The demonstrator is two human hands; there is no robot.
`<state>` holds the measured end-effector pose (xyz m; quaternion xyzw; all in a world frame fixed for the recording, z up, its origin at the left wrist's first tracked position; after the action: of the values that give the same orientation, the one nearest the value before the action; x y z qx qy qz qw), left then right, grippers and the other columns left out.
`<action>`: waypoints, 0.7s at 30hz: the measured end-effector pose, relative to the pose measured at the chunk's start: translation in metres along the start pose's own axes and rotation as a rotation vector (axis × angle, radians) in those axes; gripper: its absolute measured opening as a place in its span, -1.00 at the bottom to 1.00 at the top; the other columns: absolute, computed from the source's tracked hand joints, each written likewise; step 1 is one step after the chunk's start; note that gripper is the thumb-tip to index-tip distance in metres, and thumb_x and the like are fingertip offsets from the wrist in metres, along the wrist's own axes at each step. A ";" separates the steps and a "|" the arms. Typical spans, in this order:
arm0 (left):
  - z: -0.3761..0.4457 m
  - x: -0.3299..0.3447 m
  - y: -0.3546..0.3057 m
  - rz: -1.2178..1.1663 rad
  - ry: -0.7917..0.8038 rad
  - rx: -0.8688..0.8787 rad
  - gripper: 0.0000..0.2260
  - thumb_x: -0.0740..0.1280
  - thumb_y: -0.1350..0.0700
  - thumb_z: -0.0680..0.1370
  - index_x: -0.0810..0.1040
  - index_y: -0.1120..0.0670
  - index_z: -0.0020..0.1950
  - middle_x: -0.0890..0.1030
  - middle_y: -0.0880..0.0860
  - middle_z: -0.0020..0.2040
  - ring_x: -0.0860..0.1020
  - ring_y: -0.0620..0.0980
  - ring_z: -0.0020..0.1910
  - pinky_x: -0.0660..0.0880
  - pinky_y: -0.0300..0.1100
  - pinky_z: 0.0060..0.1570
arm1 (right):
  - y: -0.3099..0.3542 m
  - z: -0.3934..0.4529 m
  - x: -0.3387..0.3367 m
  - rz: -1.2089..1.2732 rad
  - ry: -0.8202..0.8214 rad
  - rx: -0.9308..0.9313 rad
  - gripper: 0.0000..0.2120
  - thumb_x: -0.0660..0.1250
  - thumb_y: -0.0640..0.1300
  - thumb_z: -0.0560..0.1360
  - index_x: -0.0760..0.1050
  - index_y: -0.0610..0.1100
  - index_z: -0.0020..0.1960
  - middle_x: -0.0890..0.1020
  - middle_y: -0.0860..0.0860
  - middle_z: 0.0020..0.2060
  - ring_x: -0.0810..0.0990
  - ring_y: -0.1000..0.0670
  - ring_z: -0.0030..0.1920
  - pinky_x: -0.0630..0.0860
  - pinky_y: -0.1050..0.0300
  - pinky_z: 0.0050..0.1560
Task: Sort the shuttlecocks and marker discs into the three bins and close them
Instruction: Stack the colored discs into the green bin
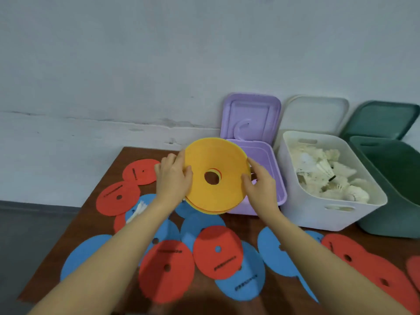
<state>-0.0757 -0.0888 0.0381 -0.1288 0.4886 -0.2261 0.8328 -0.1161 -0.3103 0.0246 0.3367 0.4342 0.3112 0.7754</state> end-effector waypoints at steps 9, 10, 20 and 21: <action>0.005 0.057 -0.187 -0.173 -0.007 0.023 -0.56 0.26 0.15 0.47 0.41 0.17 0.35 0.52 0.21 0.09 0.45 0.21 0.15 0.22 -0.01 0.06 | -0.051 0.060 -0.181 -0.152 -0.100 -0.089 -0.66 0.25 -0.26 0.49 0.50 -0.12 0.24 0.63 -0.08 -0.03 0.55 -0.11 -0.06 0.46 -0.02 -0.04; 0.007 0.062 -0.204 -0.185 -0.005 0.038 -0.54 0.22 0.12 0.45 0.42 0.17 0.34 0.53 0.21 0.08 0.45 0.22 0.14 0.22 -0.02 0.05 | -0.060 0.066 -0.194 -0.148 -0.111 -0.084 -0.66 0.24 -0.26 0.49 0.49 -0.11 0.25 0.63 -0.07 -0.02 0.56 -0.10 -0.05 0.47 -0.03 -0.02; 0.055 0.135 -0.327 -0.236 0.060 0.235 -0.56 0.24 0.17 0.53 0.33 0.14 0.41 0.48 0.17 0.05 0.41 0.17 0.11 0.16 -0.10 0.01 | -0.141 0.106 -0.291 -0.101 -0.280 0.066 -0.66 0.24 -0.26 0.53 0.44 -0.17 0.31 0.58 -0.12 0.11 0.52 -0.10 0.12 0.42 -0.02 0.16; 0.060 0.145 -0.338 -0.249 0.072 0.237 -0.55 0.25 0.19 0.53 0.32 0.15 0.42 0.47 0.16 0.06 0.41 0.16 0.11 0.15 -0.10 0.01 | -0.148 0.110 -0.301 -0.112 -0.296 0.068 -0.66 0.24 -0.26 0.53 0.44 -0.16 0.31 0.58 -0.12 0.09 0.52 -0.11 0.10 0.43 -0.03 0.15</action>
<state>-0.0471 -0.4543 0.1054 -0.0810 0.4685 -0.3880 0.7896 -0.1195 -0.6571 0.0904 0.3801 0.3437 0.1998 0.8352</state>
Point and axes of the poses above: each hand's wrist, its own z-axis towards the middle knuckle, its own x-axis out of the palm, y = z × x, the point moved 5 cm from there along z, towards the middle knuckle
